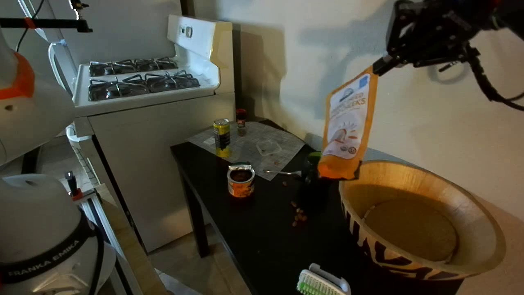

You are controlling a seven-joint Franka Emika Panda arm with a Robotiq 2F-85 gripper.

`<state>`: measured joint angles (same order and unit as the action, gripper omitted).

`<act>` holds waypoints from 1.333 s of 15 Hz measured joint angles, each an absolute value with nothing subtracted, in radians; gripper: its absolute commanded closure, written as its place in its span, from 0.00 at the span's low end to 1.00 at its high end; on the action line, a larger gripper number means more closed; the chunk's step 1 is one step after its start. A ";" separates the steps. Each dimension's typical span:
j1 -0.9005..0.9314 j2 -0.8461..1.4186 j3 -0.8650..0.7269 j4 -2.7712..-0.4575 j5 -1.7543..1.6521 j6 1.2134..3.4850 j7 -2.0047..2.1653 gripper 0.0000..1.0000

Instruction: Remove the orange bag from the dish

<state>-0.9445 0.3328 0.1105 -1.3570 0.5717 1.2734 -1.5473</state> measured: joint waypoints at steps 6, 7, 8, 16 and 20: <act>-0.800 0.147 0.069 -1.616 0.586 1.285 -1.589 0.99; -0.787 0.133 0.065 -1.635 0.585 1.292 -1.589 0.99; -0.784 0.126 0.062 -1.645 0.585 1.294 -1.589 0.99; -0.614 0.125 -0.095 -1.752 0.728 1.511 -1.519 1.00; -0.474 0.123 -0.127 -1.935 0.908 1.816 -1.493 1.00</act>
<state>-0.4739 0.1226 -0.1273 -1.9345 0.9081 1.8163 -1.4935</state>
